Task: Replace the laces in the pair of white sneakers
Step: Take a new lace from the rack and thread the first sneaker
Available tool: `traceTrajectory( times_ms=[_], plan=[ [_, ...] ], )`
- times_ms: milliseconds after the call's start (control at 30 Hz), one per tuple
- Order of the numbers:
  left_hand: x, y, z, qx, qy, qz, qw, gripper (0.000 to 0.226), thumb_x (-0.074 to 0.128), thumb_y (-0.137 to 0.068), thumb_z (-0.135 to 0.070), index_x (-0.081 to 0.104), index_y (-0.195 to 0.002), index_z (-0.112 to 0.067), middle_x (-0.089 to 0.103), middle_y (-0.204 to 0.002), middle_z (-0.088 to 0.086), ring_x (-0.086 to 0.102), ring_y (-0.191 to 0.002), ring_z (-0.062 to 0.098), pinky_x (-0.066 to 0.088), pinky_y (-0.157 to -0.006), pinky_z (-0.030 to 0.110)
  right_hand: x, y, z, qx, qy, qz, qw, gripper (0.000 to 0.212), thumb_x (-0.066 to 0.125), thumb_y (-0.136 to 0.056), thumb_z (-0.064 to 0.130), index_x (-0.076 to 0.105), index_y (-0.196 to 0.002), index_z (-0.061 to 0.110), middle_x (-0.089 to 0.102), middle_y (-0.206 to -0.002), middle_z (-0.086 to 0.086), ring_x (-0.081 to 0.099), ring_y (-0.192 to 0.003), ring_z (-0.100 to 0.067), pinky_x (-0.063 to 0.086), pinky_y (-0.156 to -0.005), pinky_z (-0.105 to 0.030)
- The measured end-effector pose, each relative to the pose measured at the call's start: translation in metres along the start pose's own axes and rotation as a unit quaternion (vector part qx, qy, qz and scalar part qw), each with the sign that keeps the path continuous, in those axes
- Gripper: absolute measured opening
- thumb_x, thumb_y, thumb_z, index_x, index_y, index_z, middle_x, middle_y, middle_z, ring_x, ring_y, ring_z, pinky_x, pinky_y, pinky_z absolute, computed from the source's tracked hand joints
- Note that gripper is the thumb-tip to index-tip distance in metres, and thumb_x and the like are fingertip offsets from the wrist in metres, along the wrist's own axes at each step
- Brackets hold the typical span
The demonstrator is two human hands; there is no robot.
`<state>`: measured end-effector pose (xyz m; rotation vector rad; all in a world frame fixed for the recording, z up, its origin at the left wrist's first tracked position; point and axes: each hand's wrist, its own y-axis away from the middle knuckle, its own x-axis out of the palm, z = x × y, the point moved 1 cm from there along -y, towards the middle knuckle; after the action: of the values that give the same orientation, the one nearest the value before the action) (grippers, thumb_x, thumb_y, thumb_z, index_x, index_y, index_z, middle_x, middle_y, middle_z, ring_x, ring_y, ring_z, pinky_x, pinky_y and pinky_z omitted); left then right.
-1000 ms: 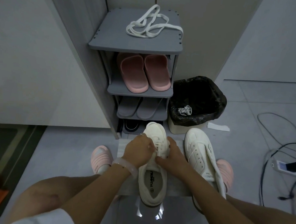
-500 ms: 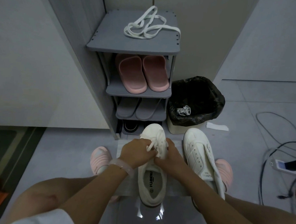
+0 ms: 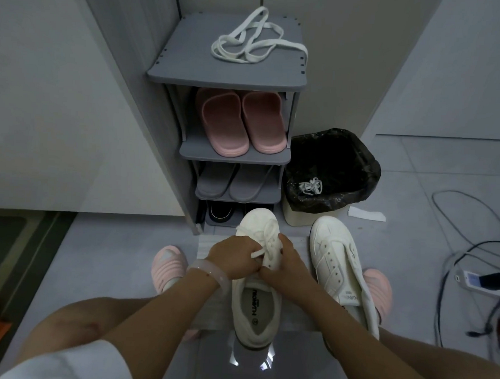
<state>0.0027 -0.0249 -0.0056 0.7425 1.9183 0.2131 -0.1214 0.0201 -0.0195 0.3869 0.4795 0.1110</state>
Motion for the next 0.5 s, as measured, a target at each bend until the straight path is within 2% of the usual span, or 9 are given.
traceTrajectory(
  times_ms=[100,200,333,400,500],
  plan=[
    [0.003,-0.001,-0.004,-0.013,-0.001,-0.006,1.0,0.017,0.055,-0.084,-0.019,0.069,-0.091,-0.014,0.068,-0.096,0.006,0.061,-0.091,0.021,0.047,-0.075,0.031,-0.001,0.002,0.0,-0.005,-0.004,0.002,1.0,0.063,0.065,-0.078,0.01,0.033,-0.132,0.009,0.049,-0.123,-0.005,0.046,-0.114,-0.018,0.043,-0.096,-0.034],
    [0.008,0.0,-0.009,-0.024,-0.035,-0.031,0.999,0.021,0.052,-0.087,-0.019,0.067,-0.099,-0.013,0.066,-0.102,0.007,0.06,-0.097,0.022,0.045,-0.076,0.029,-0.004,0.002,0.0,-0.017,-0.005,0.001,1.0,0.057,0.064,-0.079,0.007,0.037,-0.129,0.007,0.052,-0.119,-0.006,0.049,-0.104,-0.013,0.044,-0.087,-0.026],
    [0.013,0.004,-0.016,-0.024,-0.003,-0.07,0.997,0.025,0.042,-0.093,-0.014,0.065,-0.098,-0.006,0.066,-0.103,0.009,0.06,-0.097,0.022,0.041,-0.075,0.026,-0.006,0.001,-0.001,-0.002,-0.046,0.01,0.999,0.064,0.062,-0.081,0.006,0.03,-0.136,0.015,0.048,-0.123,0.0,0.047,-0.1,-0.006,0.042,-0.071,-0.006],
    [0.004,0.008,-0.016,-0.019,0.046,-0.116,0.992,0.022,0.044,-0.093,-0.013,0.065,-0.095,-0.005,0.065,-0.101,0.01,0.06,-0.095,0.022,0.039,-0.074,0.024,-0.007,0.0,-0.003,0.007,-0.027,0.007,1.0,0.068,0.063,-0.08,0.007,0.028,-0.137,0.017,0.049,-0.119,0.001,0.048,-0.101,-0.008,0.043,-0.073,-0.01],
    [-0.032,0.012,-0.001,-0.057,0.119,-0.272,0.953,0.015,0.052,-0.089,-0.012,0.063,-0.09,-0.001,0.061,-0.085,0.01,0.056,-0.08,0.023,0.035,-0.063,0.024,-0.005,-0.002,-0.008,0.024,0.004,0.001,1.0,0.076,0.066,-0.076,0.013,0.025,-0.14,0.017,0.049,-0.121,-0.001,0.049,-0.111,-0.017,0.044,-0.087,-0.028]
  ],
)
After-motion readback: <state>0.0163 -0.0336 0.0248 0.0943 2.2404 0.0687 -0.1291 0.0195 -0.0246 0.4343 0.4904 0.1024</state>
